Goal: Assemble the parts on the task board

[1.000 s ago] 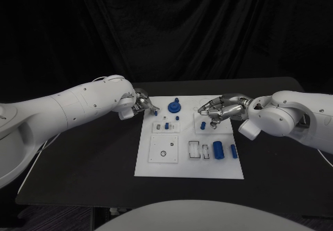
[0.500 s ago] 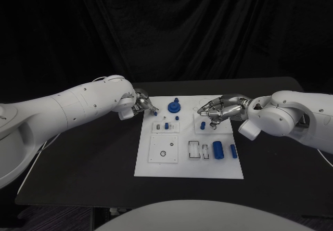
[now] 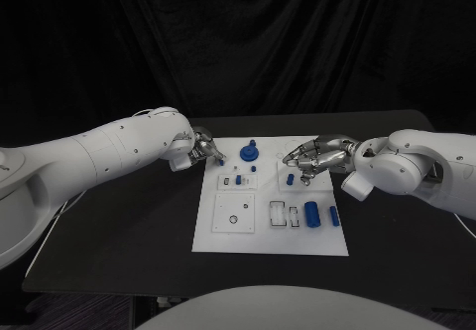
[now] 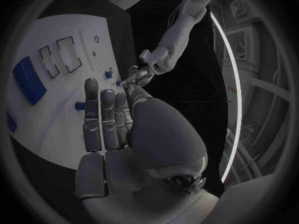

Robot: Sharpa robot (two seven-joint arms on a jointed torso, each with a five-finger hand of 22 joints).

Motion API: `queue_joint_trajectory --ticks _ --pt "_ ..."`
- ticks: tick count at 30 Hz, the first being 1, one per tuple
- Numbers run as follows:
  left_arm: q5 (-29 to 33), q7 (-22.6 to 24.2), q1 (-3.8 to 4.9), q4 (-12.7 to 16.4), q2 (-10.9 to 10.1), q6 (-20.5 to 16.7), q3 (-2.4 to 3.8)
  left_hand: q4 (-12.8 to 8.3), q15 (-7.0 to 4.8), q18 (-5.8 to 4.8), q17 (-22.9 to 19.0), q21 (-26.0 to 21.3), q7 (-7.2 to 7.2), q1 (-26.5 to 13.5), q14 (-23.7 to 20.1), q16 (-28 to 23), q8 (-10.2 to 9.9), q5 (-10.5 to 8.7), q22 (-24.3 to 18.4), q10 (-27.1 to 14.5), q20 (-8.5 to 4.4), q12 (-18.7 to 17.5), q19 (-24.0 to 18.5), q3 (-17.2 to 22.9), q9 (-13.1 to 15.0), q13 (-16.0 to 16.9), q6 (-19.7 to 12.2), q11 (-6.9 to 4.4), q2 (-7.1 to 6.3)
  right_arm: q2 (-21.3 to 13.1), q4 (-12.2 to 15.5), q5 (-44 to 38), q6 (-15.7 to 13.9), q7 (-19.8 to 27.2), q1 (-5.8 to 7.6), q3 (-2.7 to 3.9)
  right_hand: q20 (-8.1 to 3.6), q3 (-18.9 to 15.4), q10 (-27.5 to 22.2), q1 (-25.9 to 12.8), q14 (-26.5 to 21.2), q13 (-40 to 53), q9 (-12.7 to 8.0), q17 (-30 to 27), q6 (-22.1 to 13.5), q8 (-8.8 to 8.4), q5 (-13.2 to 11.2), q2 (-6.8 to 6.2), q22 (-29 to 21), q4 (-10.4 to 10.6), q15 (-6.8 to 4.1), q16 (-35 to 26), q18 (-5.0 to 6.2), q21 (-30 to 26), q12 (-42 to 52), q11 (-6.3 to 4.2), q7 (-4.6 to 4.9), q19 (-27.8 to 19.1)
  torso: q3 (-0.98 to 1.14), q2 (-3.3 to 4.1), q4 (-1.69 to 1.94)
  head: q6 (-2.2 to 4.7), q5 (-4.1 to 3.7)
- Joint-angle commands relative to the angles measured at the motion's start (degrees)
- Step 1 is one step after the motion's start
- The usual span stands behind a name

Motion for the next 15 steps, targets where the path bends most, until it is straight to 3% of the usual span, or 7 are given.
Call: queue_joint_trajectory --ticks 1,11,15 --pt "0.14 0.52 -0.13 0.17 -0.13 0.87 0.01 -0.13 0.13 0.93 15.1 -0.14 0.0 0.47 6.15 0.15 -0.07 0.32 7.8 6.05 -0.12 0.2 0.13 0.49 0.18 15.08 0.36 -0.05 -0.19 0.01 -0.05 -0.1 1.06 -1.03 -0.14 0.04 0.03 0.43 -0.46 0.53 -0.28 -0.17 -0.15 -0.19 0.25 0.38 0.32 0.06 0.93 -0.09 -0.06 0.32 0.58 -0.02 0.24 -0.09 0.55 0.19 0.0 0.0 0.02 0.01 0.05" --pt "0.14 0.42 -0.13 0.43 -0.64 0.75 0.01 -1.12 -0.09 0.92 15.1 -0.15 -0.3 0.68 6.15 0.15 0.26 0.91 7.94 6.03 -0.32 0.19 0.21 1.95 0.97 15.07 0.92 -0.32 -0.31 -0.01 -0.16 -0.1 1.35 -1.37 -0.17 0.04 0.03 0.49 -0.48 0.58 -0.31 -0.22 -0.21 -0.24 0.29 0.44 0.46 0.11 0.93 -0.1 -0.06 0.34 0.58 -0.02 0.25 -0.09 0.54 0.18 -0.01 0.01 0.04 0.01 0.13" --pt "0.14 0.42 -0.13 0.54 -0.76 0.74 0.01 -2.26 -0.19 0.93 15.1 -0.25 -0.32 0.82 6.15 0.15 0.23 2.67 8.04 5.71 -0.5 -0.12 0.2 4.05 1.69 14.9 0.85 -0.4 -0.61 -0.03 -0.17 -0.1 1.47 -1.46 -0.2 0.04 0.03 0.56 -0.5 0.64 -0.36 -0.28 -0.27 -0.33 0.32 0.49 0.59 0.15 0.93 -0.12 -0.06 0.34 0.58 -0.02 0.26 -0.09 0.54 0.18 -0.01 -0.01 0.04 0.01 0.1"
